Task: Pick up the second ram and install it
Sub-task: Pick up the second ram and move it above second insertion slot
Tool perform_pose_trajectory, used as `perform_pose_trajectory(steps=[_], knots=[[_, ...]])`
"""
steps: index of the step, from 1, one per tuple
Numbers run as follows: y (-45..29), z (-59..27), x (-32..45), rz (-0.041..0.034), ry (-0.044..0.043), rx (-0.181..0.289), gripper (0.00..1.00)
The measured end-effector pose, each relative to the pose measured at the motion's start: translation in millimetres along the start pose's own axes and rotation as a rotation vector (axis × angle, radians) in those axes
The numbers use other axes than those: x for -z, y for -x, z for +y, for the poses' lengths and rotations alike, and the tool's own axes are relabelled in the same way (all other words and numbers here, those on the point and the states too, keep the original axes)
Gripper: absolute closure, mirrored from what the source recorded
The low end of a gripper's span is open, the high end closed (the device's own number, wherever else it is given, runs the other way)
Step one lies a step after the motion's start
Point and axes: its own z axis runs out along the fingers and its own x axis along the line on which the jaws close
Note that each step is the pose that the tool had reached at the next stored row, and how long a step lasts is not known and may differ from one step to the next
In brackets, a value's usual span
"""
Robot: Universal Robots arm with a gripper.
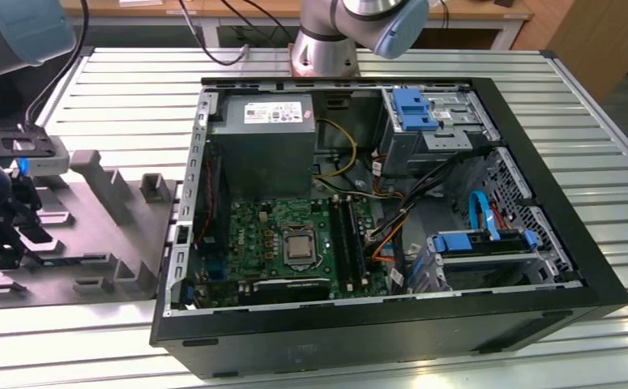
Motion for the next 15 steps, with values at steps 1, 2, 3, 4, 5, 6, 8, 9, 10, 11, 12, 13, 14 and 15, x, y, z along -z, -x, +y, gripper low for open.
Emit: perform_pose_trajectory(steps=[1, 2, 3, 4, 5, 6, 8, 9, 10, 11, 12, 13, 14, 15], knots=[[0.0, 0.3, -1.6, 0.0001, 0.0002, 0.000, 0.58], [0.0, 0.7, -3.4, 0.0001, 0.0001, 0.000, 0.58], [0.0, 1.0, -5.1, 0.0001, 0.0002, 0.000, 0.58], [-0.1, 1.2, -7.0, 0.0001, 0.0001, 0.000, 0.58], [-0.1, 1.4, -8.6, 0.0001, 0.0002, 0.000, 0.58], [-0.1, 1.7, -10.2, 0.0001, 0.0002, 0.000, 0.58], [-0.1, 1.8, -13.0, 0.0001, 0.0001, 0.000, 0.58], [-0.2, 1.9, -14.4, 0.0001, 0.0002, 0.000, 0.58], [-0.2, 1.9, -15.6, 0.0001, 0.0001, 0.000, 0.58], [-0.2, 1.9, -16.7, 0.0002, 0.0002, 0.000, 0.58], [-0.2, 1.9, -17.9, 0.0002, 0.0003, 0.000, 0.58], [-0.2, 1.9, -18.9, 0.0001, 0.0002, 0.000, 0.58], [-0.3, 1.9, -19.1, 0.0002, 0.0003, 0.000, 0.58], [-0.3, 1.9, -19.1, 0.0003, 0.0004, 0.000, 0.58]])
